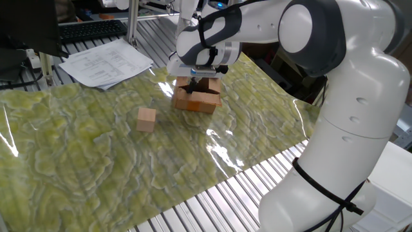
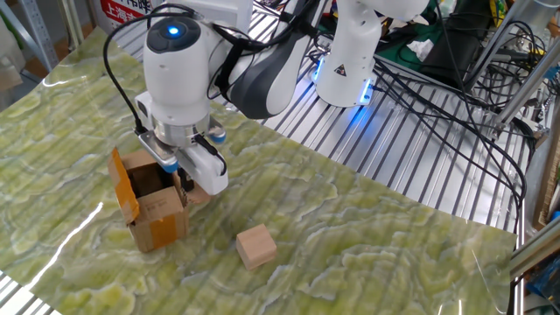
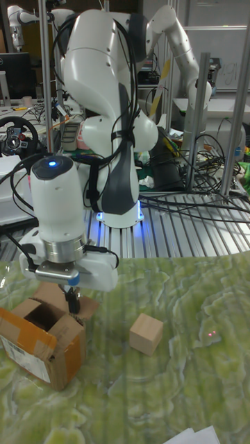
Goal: Open a box
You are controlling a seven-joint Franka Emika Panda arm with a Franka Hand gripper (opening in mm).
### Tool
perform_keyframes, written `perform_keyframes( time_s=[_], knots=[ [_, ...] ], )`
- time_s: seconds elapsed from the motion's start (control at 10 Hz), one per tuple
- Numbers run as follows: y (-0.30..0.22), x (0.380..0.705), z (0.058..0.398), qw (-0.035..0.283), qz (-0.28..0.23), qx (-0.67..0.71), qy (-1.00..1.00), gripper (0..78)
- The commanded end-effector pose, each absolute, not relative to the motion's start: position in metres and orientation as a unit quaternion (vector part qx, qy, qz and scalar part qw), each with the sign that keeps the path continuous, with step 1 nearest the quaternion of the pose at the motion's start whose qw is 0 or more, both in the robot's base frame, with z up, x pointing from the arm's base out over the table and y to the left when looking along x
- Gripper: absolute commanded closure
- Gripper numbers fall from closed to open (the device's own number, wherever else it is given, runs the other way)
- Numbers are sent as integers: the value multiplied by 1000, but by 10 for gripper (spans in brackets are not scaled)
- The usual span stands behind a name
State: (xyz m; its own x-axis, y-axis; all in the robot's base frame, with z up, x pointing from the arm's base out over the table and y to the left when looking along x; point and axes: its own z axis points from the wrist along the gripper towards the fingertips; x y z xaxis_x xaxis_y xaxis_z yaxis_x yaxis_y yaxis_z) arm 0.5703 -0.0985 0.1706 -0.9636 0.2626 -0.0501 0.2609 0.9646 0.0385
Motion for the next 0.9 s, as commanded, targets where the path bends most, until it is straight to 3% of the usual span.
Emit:
perform_keyframes(
  time_s=[0.1,0.4,0.9],
  knots=[
    [-94,574,190,8,12,124,992,776],
    [-94,578,208,-1,12,121,993,776],
    [-125,601,206,-2,12,95,995,776]
  ],
)
